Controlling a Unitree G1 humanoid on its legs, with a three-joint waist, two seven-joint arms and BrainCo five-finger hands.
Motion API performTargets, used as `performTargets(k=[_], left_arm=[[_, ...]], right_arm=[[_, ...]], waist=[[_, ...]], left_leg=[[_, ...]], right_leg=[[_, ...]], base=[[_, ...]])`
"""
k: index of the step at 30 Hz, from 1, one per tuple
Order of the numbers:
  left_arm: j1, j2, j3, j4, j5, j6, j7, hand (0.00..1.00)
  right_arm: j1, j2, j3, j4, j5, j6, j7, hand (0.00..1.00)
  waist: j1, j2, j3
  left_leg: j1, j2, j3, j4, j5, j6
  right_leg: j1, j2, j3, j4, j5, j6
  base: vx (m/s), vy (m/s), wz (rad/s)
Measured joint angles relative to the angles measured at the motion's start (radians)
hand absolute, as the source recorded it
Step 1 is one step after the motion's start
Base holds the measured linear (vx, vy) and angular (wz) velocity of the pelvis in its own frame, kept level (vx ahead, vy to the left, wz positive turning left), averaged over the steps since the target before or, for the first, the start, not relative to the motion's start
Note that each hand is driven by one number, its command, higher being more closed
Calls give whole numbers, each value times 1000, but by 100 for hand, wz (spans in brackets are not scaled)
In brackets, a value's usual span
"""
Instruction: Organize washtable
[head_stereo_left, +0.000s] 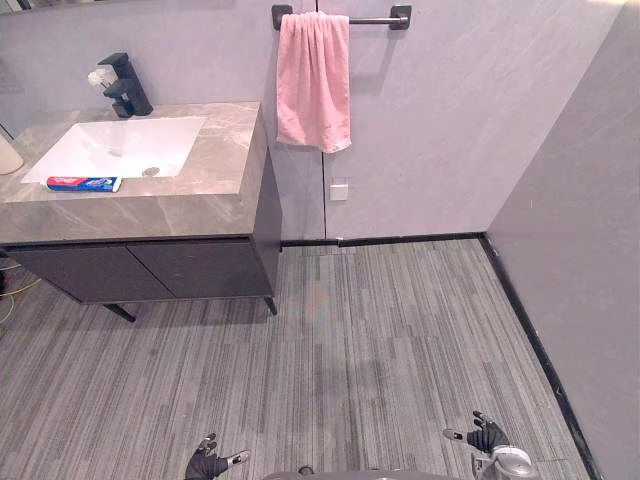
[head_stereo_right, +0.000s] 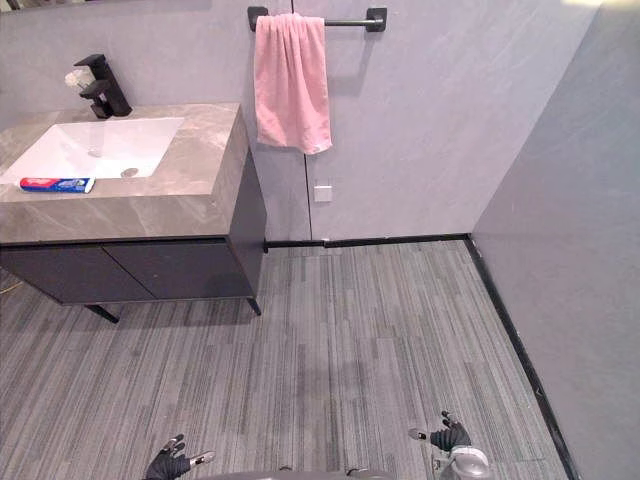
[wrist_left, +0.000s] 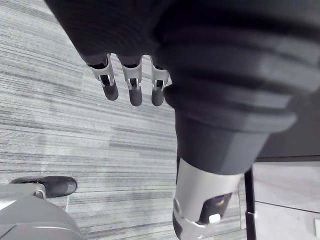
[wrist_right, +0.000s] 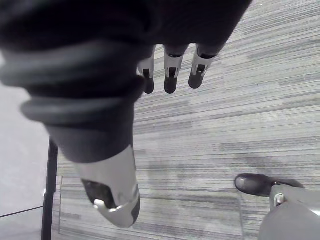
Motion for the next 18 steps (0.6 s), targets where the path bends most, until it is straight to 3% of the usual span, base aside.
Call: performTargets(k=[13, 18], left_arm=[[-5, -2, -6, 0, 0, 0, 7, 0], [-9, -3, -8, 0, -2, 0, 20, 0]], right_arm=[[9, 35, -16, 1, 37, 1, -4, 0], [1, 49, -16, 0, 52, 1, -6, 0]], waist=[[0, -5, 3], [4, -11, 4]], left_leg=[[-1, 2, 43, -32, -2, -1], [-16, 5, 67, -10, -33, 6]], right_leg=[[-7, 5, 22, -33, 6, 2], [-28, 9, 46, -33, 5, 3]], base=[[34, -3, -7], [25, 6, -17]])
